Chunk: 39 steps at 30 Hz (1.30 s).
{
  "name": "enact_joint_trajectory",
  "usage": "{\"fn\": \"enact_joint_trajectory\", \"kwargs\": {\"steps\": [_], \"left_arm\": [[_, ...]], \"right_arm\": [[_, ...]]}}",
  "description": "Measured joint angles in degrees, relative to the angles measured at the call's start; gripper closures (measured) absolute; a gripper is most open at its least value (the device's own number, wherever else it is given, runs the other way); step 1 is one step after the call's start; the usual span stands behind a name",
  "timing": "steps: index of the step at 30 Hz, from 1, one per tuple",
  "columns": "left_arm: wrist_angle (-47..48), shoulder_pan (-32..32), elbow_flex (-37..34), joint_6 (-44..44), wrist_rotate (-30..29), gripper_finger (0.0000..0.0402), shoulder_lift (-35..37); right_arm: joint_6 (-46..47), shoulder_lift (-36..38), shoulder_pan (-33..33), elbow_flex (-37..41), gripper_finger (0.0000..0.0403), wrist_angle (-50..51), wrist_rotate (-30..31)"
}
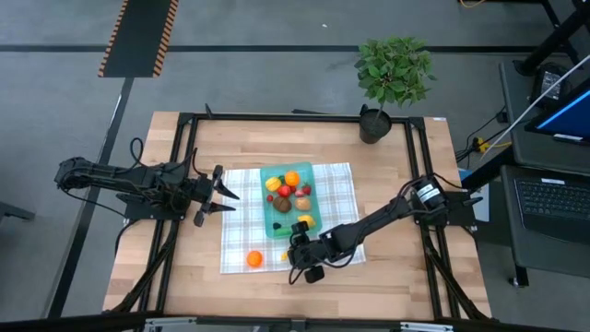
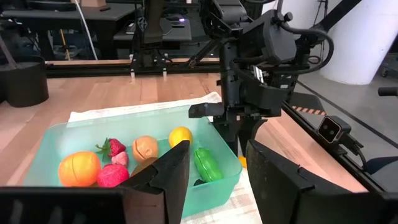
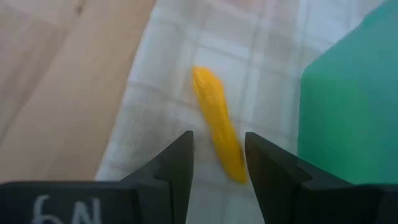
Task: Pick and placing Produce into tupperware
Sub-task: Put the chilli pepper into the blue bin
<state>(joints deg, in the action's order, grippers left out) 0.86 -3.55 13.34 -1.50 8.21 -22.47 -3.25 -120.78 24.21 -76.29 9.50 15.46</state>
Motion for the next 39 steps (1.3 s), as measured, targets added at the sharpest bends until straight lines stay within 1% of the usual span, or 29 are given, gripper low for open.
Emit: {"fn": "enact_joint_trajectory", "kwargs": {"steps": [6, 11, 15, 19, 25, 34, 36, 39], "left_arm": [[0.02, -0.01, 0.0, -0.11, 0.0, 0.0254, -0.01], [0.02, -0.02, 0.0, -0.11, 0.0, 0.0247, 0.0], [0.03, 0.0, 0.0, -0.11, 0.0, 0.0246, -0.01], [0.08, -0.01, 0.0, -0.09, 0.0, 0.0251, 0.0], [0.2, 0.0, 0.0, -0.09, 0.0, 0.0257, 0.01], [0.2, -0.02, 0.0, -0.09, 0.0, 0.0247, 0.01], [0.22, 0.0, 0.0, -0.09, 0.0, 0.0246, 0.01], [0.2, -0.02, 0.0, -0.08, 0.0, 0.0249, -0.01]], "right_arm": [[0.0, -2.17, -0.02, -0.22, 0.0257, -2.01, 0.65], [-0.07, -2.12, -0.07, -0.26, 0.0258, -2.83, 0.56], [-0.27, -2.21, -0.04, -1.39, 0.0266, -2.03, 0.04], [-0.31, -2.28, -0.04, -2.07, 0.0286, -1.46, -0.24], [-0.26, -2.3, -0.04, -3.3, 0.0326, 0.59, -0.24], [0.34, -2.28, -0.04, -6.57, 0.0384, 5.52, -0.11], [1.51, -2.24, -0.04, -6.98, 0.0393, 6.53, -0.07], [3.68, -2.24, -0.05, -7.92, 0.0396, 8.29, -0.07]]}}
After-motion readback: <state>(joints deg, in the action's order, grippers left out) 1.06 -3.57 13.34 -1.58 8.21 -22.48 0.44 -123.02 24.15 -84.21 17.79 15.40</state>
